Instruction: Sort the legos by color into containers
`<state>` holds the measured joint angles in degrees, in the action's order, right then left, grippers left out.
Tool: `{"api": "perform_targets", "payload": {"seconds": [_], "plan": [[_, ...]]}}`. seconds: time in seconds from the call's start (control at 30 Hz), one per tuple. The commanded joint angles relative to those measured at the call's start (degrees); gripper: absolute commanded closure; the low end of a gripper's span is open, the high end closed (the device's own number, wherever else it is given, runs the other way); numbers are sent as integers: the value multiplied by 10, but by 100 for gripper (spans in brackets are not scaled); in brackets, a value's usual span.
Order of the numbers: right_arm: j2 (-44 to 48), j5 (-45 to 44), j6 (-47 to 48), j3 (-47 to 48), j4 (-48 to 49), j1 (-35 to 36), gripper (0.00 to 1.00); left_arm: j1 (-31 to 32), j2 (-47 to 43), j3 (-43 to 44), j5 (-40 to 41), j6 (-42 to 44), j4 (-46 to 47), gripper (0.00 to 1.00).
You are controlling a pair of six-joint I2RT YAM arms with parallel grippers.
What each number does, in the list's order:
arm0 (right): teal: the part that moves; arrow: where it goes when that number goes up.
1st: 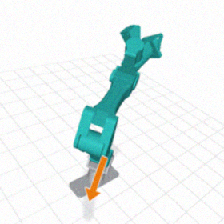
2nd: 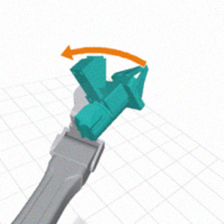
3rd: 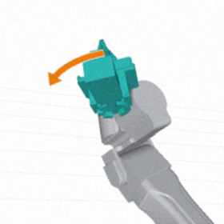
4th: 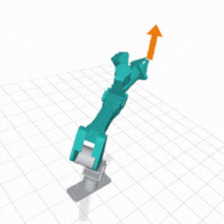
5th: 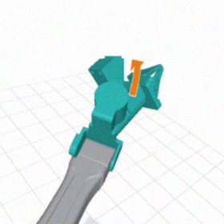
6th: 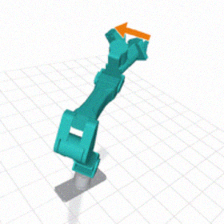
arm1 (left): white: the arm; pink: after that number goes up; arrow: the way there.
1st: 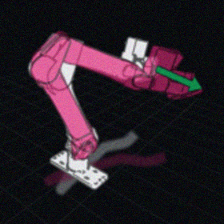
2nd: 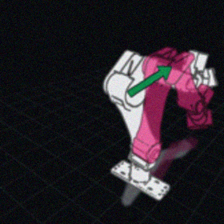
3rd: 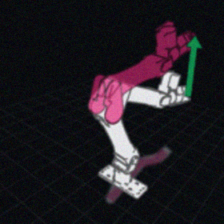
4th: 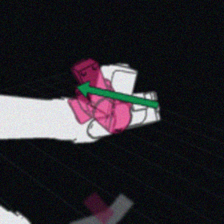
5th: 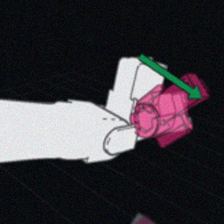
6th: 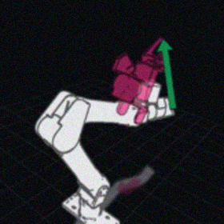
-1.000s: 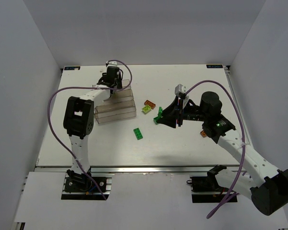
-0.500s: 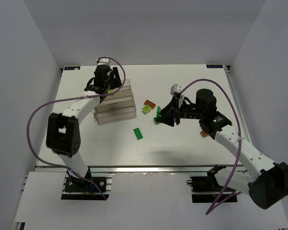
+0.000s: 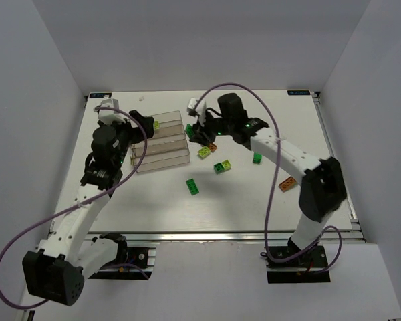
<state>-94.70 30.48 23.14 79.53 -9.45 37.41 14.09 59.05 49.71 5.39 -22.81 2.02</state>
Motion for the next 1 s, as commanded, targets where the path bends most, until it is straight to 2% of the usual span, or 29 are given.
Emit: {"api": "perform_targets", "payload": {"seconds": [0.0,0.07,0.23,0.3,0.43,0.5,0.87,0.97], "plan": [[-98,-71,68,128,-40,23,100,0,-45,-15,14,-7,32,2],[-171,-97,76,215,-63,35,100,-1,-61,-14,31,6,28,2],[-289,-143,79,361,-72,48,100,-1,-75,-20,25,4,36,2],[-325,-162,76,389,-51,50,100,-1,-69,-20,18,4,37,2],[-346,-183,65,370,9,50,100,-1,-66,-16,8,1,35,2],[-355,-184,55,364,24,50,95,-1,-68,-17,4,0,39,2],[-429,-169,-5,416,23,50,86,-1,-71,-22,-10,-7,46,2],[-436,-170,-9,427,24,50,79,0,-68,-23,-19,-8,50,2]]}}
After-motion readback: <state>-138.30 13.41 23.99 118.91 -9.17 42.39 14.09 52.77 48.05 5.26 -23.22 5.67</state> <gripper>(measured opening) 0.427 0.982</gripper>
